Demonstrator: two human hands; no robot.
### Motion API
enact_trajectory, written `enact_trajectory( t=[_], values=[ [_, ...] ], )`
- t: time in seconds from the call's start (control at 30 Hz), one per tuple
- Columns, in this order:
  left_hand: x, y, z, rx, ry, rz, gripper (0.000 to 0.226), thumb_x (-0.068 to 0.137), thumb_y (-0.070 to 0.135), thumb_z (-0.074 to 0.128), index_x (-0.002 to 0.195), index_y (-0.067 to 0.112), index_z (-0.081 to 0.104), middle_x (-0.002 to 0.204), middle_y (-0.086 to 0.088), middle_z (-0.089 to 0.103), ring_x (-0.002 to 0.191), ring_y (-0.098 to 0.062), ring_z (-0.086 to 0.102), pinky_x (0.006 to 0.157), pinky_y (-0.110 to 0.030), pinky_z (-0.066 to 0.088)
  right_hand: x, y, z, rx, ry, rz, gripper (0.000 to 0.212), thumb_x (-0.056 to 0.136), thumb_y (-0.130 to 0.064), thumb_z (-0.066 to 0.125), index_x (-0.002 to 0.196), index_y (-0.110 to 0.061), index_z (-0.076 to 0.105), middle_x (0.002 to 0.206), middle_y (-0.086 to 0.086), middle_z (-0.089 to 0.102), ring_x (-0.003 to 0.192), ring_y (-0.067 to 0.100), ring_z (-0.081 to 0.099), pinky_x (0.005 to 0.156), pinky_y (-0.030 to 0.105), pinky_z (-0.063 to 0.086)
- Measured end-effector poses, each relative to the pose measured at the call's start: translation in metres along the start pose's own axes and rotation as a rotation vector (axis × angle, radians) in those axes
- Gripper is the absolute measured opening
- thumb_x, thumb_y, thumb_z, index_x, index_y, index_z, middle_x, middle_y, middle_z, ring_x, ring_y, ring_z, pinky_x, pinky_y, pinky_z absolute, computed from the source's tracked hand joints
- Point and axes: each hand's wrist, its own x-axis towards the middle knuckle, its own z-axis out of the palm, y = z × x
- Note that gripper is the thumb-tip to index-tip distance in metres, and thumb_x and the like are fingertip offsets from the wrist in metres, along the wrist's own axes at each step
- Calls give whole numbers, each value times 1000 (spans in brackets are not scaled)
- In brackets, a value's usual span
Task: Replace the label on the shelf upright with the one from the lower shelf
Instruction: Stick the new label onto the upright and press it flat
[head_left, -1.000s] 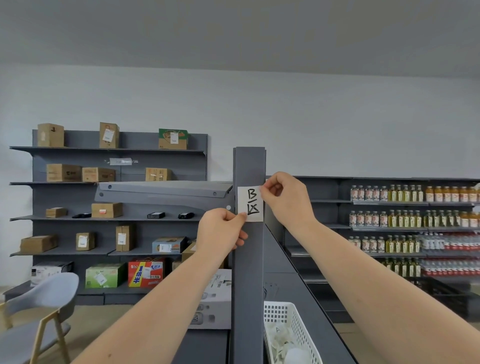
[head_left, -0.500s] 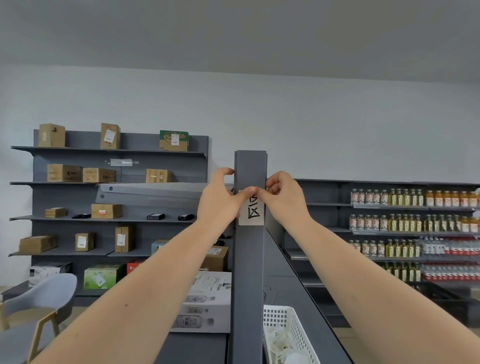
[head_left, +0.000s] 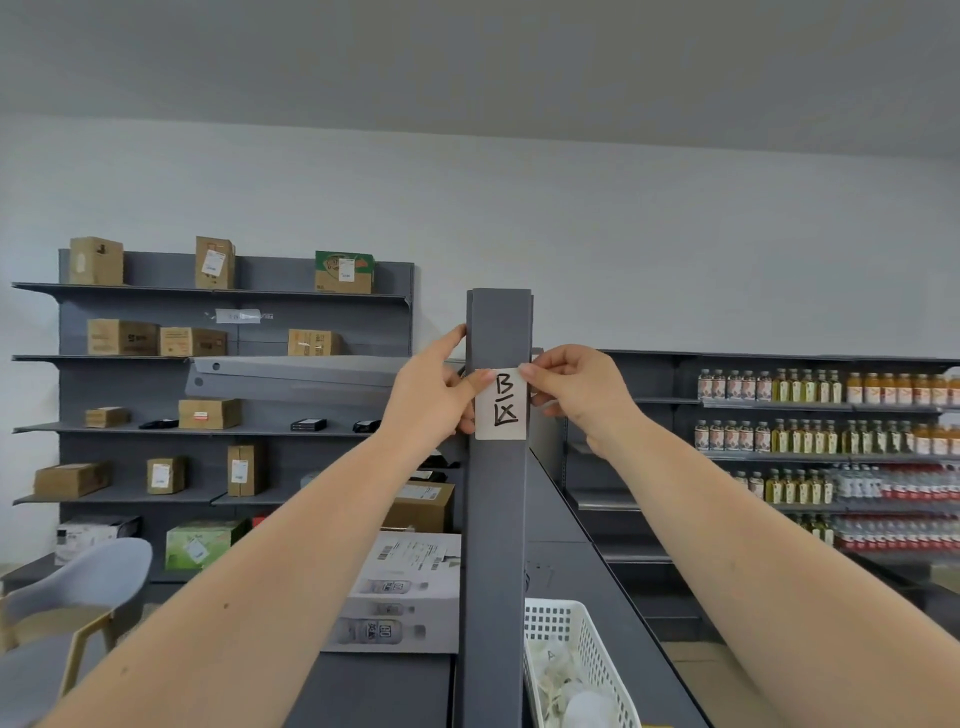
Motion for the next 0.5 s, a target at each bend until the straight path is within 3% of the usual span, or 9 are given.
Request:
enact_trajectory(
  t=[0.13, 0.23, 0.4, 0.5],
  values=[
    [-22, -29, 7, 23, 26, 58, 71, 88, 26, 68, 148, 31, 31, 65, -4, 72, 52, -16, 68, 52, -22, 58, -16, 25, 0, -4, -54, 54, 21, 77, -20, 77, 84, -10, 60, 73, 7, 67, 59, 17, 61, 53, 27, 51],
    [-38, -46, 11, 51, 23, 95, 75, 87, 25, 69, 150, 32, 29, 59, 0, 69, 49, -13, 66, 59, -28, 61, -34, 46, 2, -59, -68, 61, 24, 76, -21, 78, 86, -6, 61, 67, 6, 65, 51, 9, 59, 49, 26, 48],
    [-34, -40, 10, 166, 18, 121, 84, 81, 38, 72, 150, 34, 24, 61, 4, 69, 48, -8, 64, 62, -27, 59, -36, 44, 6, -246, -2, -82, 28, 70, -27, 80, 79, -9, 62, 69, 12, 65, 55, 14, 56, 52, 33, 51],
    [-33, -37, 14, 215, 39, 113, 86, 80, 44, 72, 149, 37, 21, 63, 0, 71, 49, -11, 65, 60, -30, 58, -35, 41, 10, -328, 36, -131, 29, 68, -30, 81, 74, -11, 60, 63, 4, 61, 53, 13, 53, 50, 27, 46]
  ],
)
